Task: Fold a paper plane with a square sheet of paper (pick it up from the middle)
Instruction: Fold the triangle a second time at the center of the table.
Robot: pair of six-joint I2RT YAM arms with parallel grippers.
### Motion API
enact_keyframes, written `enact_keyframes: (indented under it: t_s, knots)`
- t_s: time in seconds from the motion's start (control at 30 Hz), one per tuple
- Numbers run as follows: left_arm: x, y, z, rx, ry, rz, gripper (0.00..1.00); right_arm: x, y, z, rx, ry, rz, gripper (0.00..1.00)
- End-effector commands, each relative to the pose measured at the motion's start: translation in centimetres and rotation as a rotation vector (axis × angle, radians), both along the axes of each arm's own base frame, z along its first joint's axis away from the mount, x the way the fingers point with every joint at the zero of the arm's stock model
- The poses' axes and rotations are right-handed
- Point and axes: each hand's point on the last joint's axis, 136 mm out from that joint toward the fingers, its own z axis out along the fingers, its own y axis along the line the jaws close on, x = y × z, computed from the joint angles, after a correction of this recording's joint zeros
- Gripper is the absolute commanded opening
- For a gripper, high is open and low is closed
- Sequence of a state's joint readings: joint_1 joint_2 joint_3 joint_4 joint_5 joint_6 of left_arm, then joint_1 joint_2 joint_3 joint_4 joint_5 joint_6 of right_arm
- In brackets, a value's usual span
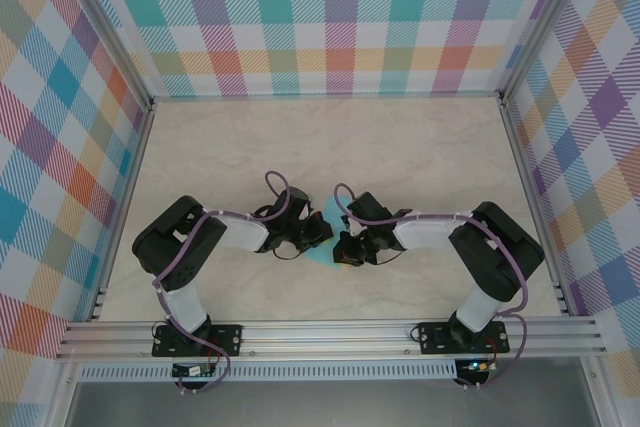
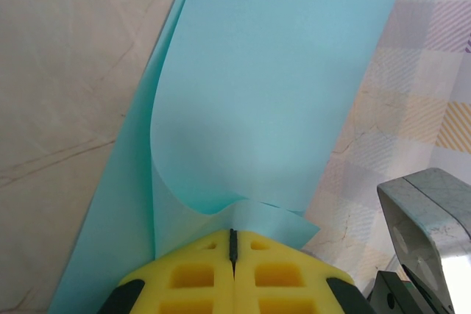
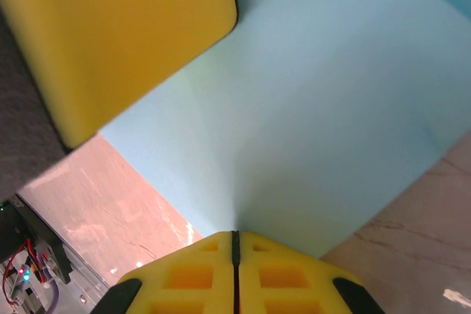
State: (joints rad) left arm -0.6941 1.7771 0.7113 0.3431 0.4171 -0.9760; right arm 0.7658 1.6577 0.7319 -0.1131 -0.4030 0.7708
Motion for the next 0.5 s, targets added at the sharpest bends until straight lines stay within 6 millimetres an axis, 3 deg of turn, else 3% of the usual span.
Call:
enact_keyframes:
  t_s: [0.0, 0.47]
  knots:
    - [-2.0, 1.5, -2.6, 0.106, 0.075, -0.008, 0.0, -1.8, -1.3, -0.4, -0.026, 0.04, 0.031, 0.08]
    - [-2.1, 1.6, -3.1, 0.116, 0.084, -0.004, 0.0, -3.3, -2.8, -1.2, -0.05, 0.066, 0.031, 0.09]
